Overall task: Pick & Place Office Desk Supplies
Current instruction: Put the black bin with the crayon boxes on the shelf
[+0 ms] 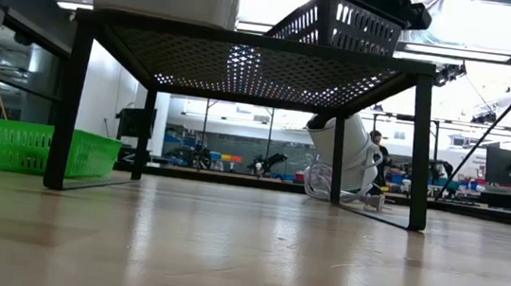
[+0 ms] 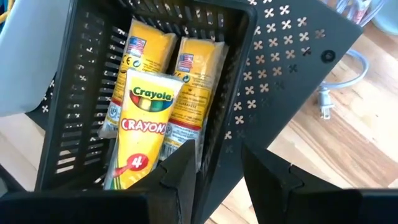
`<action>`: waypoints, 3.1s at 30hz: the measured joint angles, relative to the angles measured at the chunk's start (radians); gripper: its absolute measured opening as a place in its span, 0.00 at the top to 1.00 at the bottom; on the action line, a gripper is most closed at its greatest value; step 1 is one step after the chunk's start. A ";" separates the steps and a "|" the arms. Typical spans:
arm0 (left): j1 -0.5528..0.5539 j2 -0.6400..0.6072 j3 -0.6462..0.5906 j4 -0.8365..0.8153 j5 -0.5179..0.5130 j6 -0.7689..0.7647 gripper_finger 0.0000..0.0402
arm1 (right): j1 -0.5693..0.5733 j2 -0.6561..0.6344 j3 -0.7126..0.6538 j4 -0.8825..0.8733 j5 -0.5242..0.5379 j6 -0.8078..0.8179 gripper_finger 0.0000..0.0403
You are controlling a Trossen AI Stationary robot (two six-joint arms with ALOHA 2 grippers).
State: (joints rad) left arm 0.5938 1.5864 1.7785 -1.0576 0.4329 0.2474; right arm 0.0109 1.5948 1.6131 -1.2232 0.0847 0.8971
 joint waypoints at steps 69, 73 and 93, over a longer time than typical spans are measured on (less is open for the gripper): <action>0.000 0.000 0.000 0.001 0.000 0.022 0.71 | -0.040 0.062 0.000 0.224 -0.138 -0.904 0.99; 0.000 0.000 0.000 0.005 0.000 0.021 0.71 | -0.040 0.062 0.000 0.225 -0.140 -0.898 0.99; 0.000 0.000 0.000 0.005 0.000 0.007 0.71 | -0.039 0.062 0.000 0.241 -0.136 -0.822 0.84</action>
State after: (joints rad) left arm 0.5935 1.5864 1.7782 -1.0527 0.4329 0.2543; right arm -0.0282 1.6569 1.6127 -0.9821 -0.0513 0.0756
